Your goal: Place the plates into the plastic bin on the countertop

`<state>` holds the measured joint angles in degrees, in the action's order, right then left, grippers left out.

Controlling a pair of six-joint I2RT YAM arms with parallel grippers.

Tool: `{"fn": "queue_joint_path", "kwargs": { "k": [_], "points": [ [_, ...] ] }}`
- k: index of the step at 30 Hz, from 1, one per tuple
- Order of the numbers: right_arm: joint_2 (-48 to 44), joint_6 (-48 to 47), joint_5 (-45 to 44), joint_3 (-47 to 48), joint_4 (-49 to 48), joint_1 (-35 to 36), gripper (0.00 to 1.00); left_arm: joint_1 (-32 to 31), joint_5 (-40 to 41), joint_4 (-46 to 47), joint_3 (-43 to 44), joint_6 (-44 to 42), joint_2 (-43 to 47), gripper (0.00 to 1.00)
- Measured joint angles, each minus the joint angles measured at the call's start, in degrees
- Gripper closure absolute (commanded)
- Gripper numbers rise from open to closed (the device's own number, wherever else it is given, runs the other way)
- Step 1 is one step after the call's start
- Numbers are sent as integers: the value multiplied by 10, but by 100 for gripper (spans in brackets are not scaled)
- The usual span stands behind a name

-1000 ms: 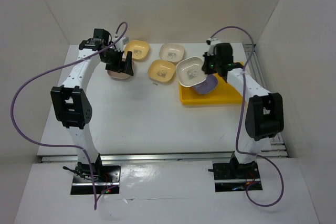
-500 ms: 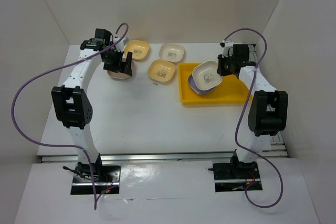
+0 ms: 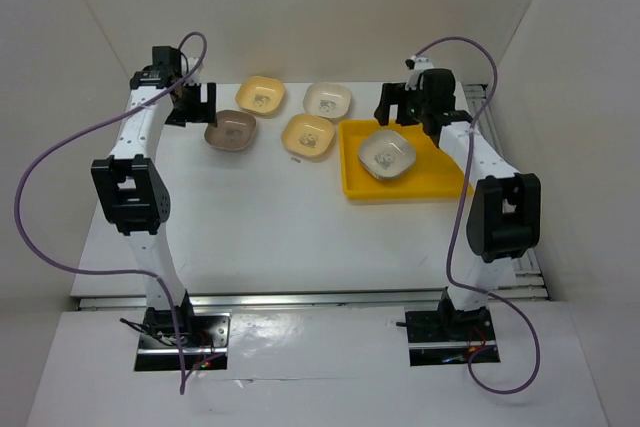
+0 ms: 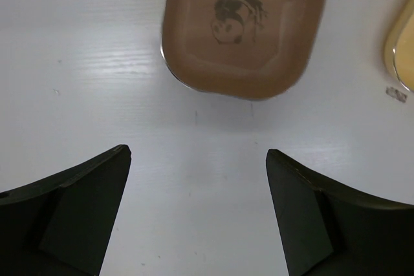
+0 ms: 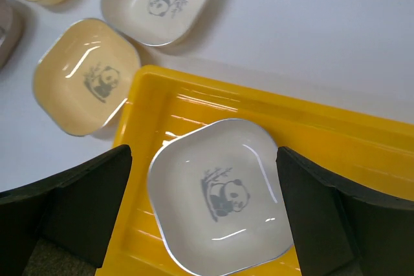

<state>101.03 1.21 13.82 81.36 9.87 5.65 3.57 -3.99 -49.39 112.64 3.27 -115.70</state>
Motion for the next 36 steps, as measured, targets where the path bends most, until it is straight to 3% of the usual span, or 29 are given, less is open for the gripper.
{"fn": "queue_joint_path", "kwargs": {
  "k": [10,15,18,19,21,22,29,36],
  "points": [
    [-24,49,26,-23,-8,21,0,23,7,47,112,-8,-153,1],
    [-24,49,24,-23,-6,55,0,27,19,62,118,-14,-216,11],
    [-26,49,9,-23,-2,82,0,33,19,62,119,-13,-238,41],
    [-26,49,5,-23,-1,89,0,35,19,62,119,-13,-242,68],
    [-27,50,1,-23,1,104,0,37,15,64,117,-7,-244,95],
    [-26,50,1,-23,3,113,0,39,4,72,117,0,-240,100],
    [35,54,-4,42,21,201,0,40,-4,100,24,-6,-170,100],
    [190,49,25,215,23,304,0,37,-107,51,-110,-95,-54,100]
  ]
}}
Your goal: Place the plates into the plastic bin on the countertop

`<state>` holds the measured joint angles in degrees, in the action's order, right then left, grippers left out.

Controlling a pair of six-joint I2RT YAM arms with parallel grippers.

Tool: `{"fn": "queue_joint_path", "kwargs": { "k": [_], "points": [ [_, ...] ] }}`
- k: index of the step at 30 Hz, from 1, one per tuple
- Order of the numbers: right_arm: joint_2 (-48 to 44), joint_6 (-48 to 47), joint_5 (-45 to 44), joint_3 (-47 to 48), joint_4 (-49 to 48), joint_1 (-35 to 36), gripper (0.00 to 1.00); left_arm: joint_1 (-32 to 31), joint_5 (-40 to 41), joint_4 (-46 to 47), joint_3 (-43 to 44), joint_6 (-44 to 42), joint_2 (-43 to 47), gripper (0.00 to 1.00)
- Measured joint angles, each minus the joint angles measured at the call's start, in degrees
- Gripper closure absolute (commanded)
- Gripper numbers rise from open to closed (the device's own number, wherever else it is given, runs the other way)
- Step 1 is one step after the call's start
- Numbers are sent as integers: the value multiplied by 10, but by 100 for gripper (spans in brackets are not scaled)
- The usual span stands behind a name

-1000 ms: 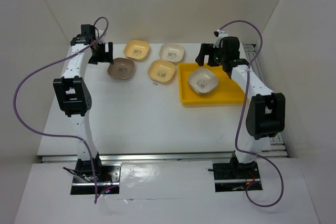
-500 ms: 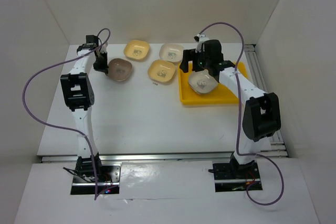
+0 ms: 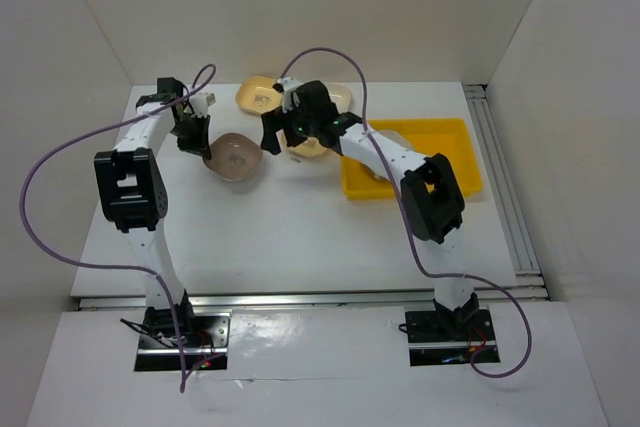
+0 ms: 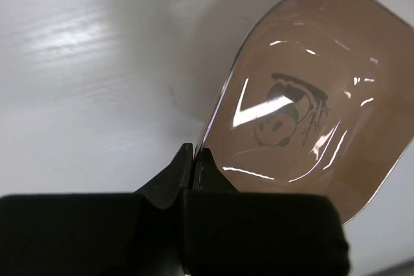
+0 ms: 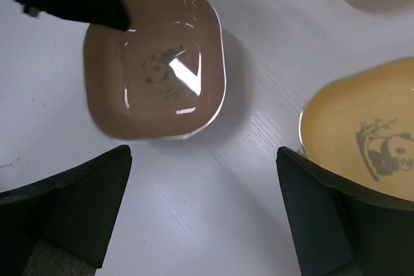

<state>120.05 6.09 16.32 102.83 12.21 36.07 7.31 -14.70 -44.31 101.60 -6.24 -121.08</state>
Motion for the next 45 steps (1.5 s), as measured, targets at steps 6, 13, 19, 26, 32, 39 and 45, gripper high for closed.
{"fn": "queue_joint_path", "kwargs": {
  "k": [6,13,19,26,32,39,45],
  "points": [
    [65,-2,26,45,0,4,0,-19,-87,-59,-11,-58,63,100],
    [78,0,40,44,-5,4,87,-26,-165,-102,-13,-73,87,100],
    [76,15,31,30,-22,14,100,-30,-170,-111,-11,-53,87,0],
    [-23,9,17,-117,-1,-50,100,-49,-172,-105,89,-13,75,0],
    [-174,-51,21,-188,21,-224,100,-123,-136,-87,121,10,39,0],
    [-252,-123,58,-235,22,-350,100,-185,-81,-79,183,43,-73,0],
    [-233,-161,65,-264,29,-372,100,-202,-29,-76,222,63,-119,0]
  ]
}}
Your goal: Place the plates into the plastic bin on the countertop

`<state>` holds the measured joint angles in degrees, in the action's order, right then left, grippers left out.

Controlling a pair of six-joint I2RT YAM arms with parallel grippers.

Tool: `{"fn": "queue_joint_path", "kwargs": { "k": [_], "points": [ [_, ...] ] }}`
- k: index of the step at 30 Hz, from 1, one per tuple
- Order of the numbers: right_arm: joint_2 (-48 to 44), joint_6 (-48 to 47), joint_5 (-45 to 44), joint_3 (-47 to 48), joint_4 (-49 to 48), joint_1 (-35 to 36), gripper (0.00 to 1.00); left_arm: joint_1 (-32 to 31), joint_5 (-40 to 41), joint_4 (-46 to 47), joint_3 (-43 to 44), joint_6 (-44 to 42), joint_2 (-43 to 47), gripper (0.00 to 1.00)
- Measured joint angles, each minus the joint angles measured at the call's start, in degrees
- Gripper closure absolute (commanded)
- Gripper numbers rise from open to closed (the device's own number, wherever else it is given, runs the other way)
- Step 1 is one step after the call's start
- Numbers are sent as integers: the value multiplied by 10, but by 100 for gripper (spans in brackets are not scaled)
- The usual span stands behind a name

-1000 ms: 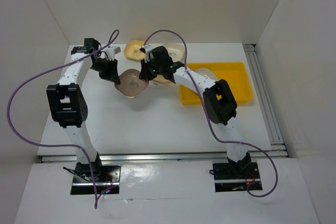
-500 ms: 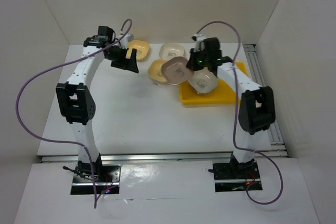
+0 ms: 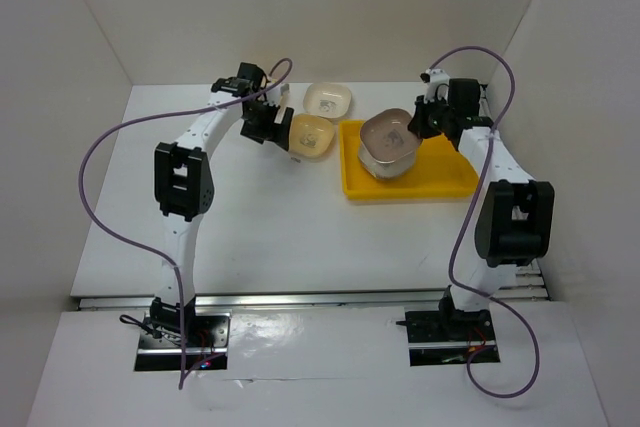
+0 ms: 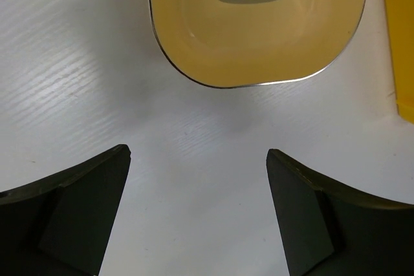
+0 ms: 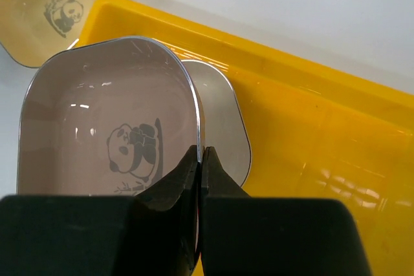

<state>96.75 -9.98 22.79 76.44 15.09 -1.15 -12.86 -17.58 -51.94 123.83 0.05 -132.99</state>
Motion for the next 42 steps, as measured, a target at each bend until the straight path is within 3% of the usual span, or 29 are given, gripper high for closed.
{"fn": "queue_joint_path", "kwargs": {
  "k": [2,3,6,7,9,10,11,18,26,29,32,34,35,38,42],
  "points": [
    [15,-5,1,1,-1,0,100,-6,19,2,11,3,-1,0],
    [26,-7,2,3,0,0,93,-10,28,5,17,4,-1,0],
    [56,-7,2,14,-1,0,61,-21,43,15,24,4,-1,0],
    [65,-9,3,18,-1,0,46,-24,47,17,24,4,-1,0],
    [82,-7,2,33,2,0,31,-30,53,18,24,4,-2,0],
    [89,-7,3,44,2,0,8,-32,55,19,24,4,-3,0],
    [95,-2,5,55,2,0,0,-34,57,20,24,4,-4,0],
    [93,16,6,126,-9,10,0,-33,80,26,45,4,-24,0],
    [38,34,6,77,-15,71,0,-32,98,57,83,4,-64,0],
    [34,37,5,66,-13,79,0,-32,104,68,100,6,-94,6],
    [30,43,-2,52,-12,83,1,-29,108,71,103,15,-123,36],
    [25,46,-5,45,-9,85,2,-27,111,76,103,19,-132,75],
    [24,49,-8,44,-7,88,2,-25,113,78,103,24,-132,100],
    [21,58,-10,44,-9,100,2,-13,78,112,68,48,-103,100],
    [22,76,-11,44,-17,136,4,1,99,128,-42,33,-21,100]
  ]
}}
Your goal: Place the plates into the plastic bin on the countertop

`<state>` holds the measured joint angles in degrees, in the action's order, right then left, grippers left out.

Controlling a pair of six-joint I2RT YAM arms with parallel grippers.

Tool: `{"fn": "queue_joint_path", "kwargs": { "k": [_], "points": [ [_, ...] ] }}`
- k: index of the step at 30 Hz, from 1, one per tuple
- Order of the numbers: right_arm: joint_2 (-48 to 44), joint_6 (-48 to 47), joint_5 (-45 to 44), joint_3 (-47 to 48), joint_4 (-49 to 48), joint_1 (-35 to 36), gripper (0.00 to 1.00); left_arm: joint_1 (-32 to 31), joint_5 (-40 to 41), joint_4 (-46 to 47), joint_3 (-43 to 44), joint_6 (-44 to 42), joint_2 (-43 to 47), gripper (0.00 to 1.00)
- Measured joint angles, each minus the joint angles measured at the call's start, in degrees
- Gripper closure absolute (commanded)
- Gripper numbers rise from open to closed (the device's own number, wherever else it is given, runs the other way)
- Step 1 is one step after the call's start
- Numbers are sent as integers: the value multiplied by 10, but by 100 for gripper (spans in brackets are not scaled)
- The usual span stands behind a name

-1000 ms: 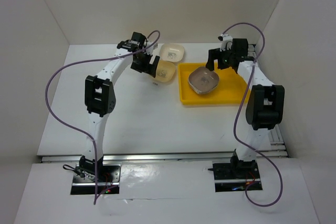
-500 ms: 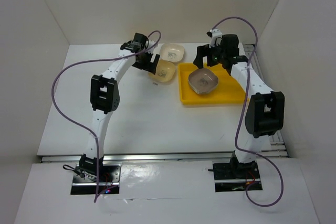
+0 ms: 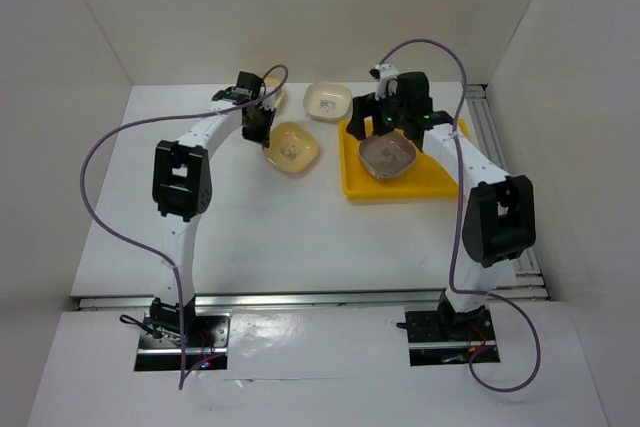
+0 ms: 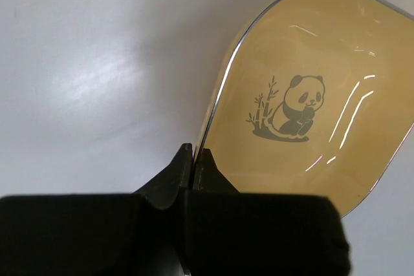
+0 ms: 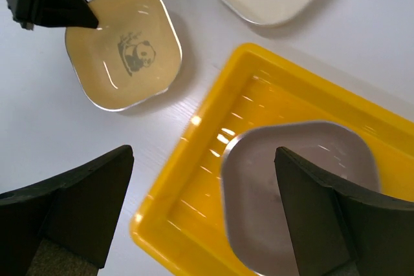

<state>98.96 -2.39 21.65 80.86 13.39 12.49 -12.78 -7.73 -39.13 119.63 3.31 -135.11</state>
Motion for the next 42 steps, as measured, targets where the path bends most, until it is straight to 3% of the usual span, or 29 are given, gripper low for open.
{"fn": "queue_joint_path", "kwargs": {
  "k": [6,10,14,15,17,18,19,20,21,22,23,24,25,32,37,42],
  "points": [
    [80,12,3,82,-4,107,5,14,-21,-19,-157,-50,128,100],
    [165,10,7,167,-5,156,6,13,-51,-31,-165,-67,180,100],
    [203,10,4,177,-3,176,6,15,-90,-41,-164,-67,219,100],
    [209,9,0,177,-2,180,10,16,-101,-45,-164,-65,226,100],
    [217,13,5,177,-4,185,29,18,-105,-55,-162,-66,234,100],
    [217,12,9,177,-6,186,76,21,-106,-59,-162,-65,234,100],
    [217,9,12,179,-7,188,91,22,-107,-63,-162,-63,234,98],
    [217,15,9,180,-11,191,100,24,-94,-70,-162,-69,234,90],
    [216,18,6,180,-11,191,100,29,-90,-81,-162,-76,234,78],
    [216,22,12,180,-21,189,100,33,-91,-88,-161,-76,234,59],
    [216,23,10,180,-26,189,100,35,-94,-88,-161,-76,234,26],
    [216,16,1,179,-27,189,100,34,-95,-92,-155,-72,234,6],
    [216,14,-7,176,-28,190,100,33,-95,-96,-146,-67,234,1],
    [174,10,-40,80,-23,151,100,31,-96,-103,-4,-44,207,1],
    [66,6,-52,-21,-20,41,100,31,-98,-103,122,-43,131,1],
    [-30,-18,-39,-53,-18,-67,100,25,-99,-101,157,-43,63,1]
  ]
}}
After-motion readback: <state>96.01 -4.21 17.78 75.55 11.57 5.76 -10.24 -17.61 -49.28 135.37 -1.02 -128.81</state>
